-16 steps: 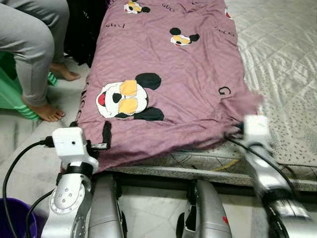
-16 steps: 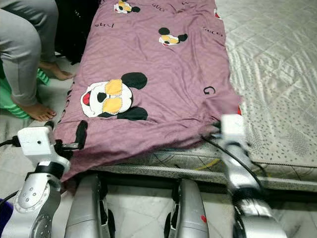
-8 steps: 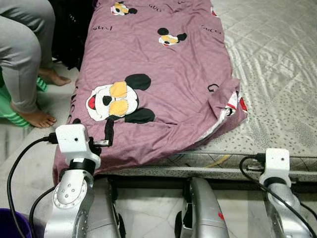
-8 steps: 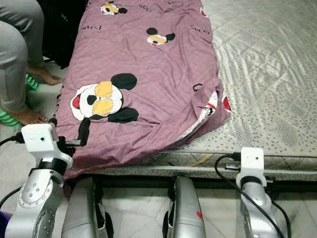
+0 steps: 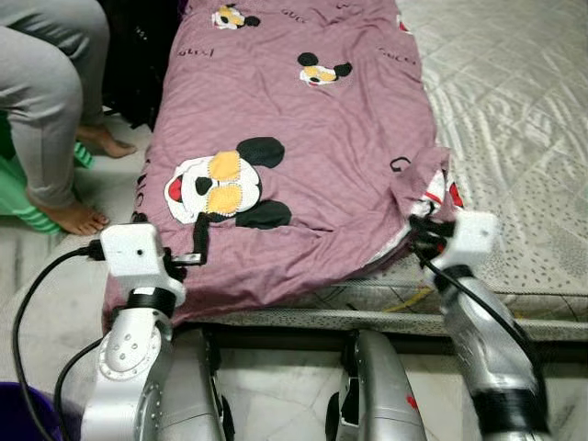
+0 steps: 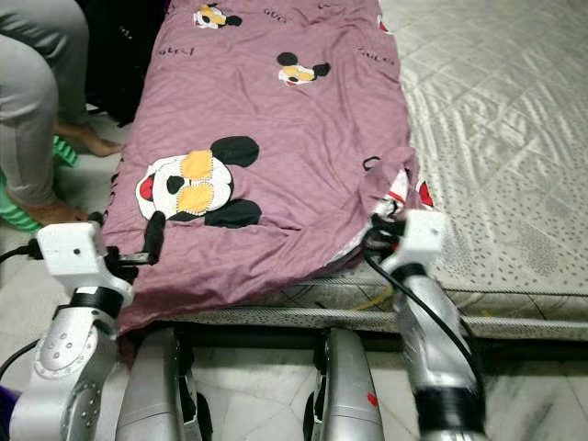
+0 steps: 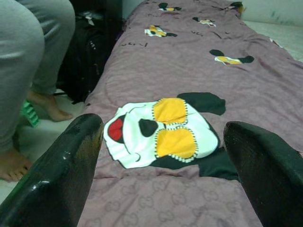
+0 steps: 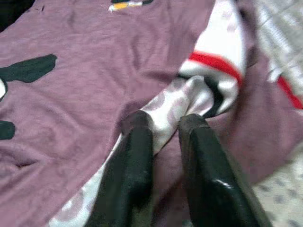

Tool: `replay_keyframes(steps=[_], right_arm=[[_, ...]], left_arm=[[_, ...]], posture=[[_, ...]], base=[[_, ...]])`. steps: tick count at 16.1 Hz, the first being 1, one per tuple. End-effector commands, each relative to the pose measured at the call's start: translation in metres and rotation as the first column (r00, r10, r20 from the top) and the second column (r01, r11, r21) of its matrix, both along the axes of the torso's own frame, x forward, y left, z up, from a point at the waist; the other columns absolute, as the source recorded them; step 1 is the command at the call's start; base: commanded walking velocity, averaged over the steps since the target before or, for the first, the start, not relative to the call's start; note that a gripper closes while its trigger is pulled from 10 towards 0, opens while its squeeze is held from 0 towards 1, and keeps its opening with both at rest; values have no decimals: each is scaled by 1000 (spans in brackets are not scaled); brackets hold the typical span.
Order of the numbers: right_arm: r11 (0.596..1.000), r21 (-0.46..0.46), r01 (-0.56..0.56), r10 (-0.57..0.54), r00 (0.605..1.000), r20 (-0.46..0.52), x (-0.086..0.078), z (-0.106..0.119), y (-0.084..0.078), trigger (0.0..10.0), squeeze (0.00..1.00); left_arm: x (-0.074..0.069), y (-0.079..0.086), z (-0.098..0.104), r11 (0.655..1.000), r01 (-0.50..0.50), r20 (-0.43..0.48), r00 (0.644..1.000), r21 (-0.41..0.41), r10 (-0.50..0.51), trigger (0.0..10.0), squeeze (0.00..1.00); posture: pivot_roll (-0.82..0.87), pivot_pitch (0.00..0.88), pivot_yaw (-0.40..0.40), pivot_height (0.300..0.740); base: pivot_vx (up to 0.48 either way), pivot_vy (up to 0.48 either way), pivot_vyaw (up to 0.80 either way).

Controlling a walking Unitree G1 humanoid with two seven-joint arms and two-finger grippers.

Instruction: Clean up the room

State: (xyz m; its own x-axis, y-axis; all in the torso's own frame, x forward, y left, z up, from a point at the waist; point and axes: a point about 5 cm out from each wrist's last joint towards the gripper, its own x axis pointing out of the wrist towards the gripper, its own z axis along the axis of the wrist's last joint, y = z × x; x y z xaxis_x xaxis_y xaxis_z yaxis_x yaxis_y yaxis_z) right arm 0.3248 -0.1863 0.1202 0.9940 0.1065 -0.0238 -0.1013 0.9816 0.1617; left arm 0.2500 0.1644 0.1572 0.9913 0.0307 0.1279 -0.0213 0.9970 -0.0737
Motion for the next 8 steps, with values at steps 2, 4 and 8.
replay_keyframes(steps=[2,4,8], right_arm=[[1000,3,-22,22,999,-24,9,-1,11,10000,1000],[999,-50,-5,3,999,-35,18,1,20,10000,1000],[995,-99,14,-21,997,-73,29,0,29,10000,1000]], left_arm=[[-4,1,-2,1000,5,-9,1000,0,-5,10000,0],[-3,1,-2,1000,5,-12,1000,2,-5,10000,0],[-4,1,-1,1000,6,-14,1000,2,-6,10000,0]], posture=[[41,209,-14,555],[45,214,-12,555],[49,218,-13,555]], base=[[0,0,0],[0,0,0],[0,0,0]])
